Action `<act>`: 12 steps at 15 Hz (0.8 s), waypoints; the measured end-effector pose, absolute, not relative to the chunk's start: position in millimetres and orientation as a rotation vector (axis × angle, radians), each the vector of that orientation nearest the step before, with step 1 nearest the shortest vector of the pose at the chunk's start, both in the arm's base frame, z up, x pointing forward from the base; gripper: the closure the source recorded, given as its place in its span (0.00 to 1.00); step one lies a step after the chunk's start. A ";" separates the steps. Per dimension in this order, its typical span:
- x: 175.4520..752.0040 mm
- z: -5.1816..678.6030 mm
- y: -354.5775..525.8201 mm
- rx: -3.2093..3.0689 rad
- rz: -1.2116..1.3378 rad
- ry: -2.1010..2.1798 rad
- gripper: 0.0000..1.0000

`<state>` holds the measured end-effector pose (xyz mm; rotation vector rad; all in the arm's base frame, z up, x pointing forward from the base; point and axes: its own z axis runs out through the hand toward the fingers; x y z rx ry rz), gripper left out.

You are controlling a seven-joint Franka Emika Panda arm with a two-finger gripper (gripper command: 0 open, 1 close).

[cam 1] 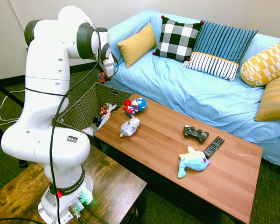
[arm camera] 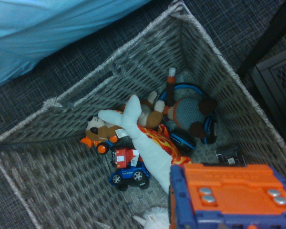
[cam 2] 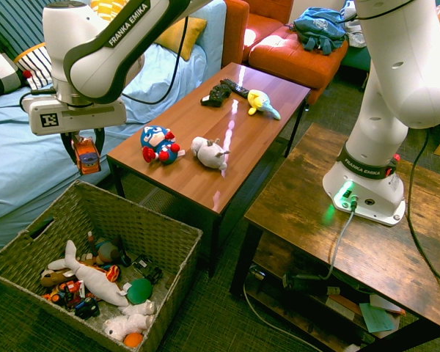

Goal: Put the toy car in the basket

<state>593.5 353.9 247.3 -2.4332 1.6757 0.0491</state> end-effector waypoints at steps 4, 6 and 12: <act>592.5 248.1 359.3 -2.448 0.055 1.646 0.00; 593.7 248.3 357.4 -2.449 0.053 1.646 0.00; 610.9 269.2 228.1 -2.205 0.033 1.763 0.00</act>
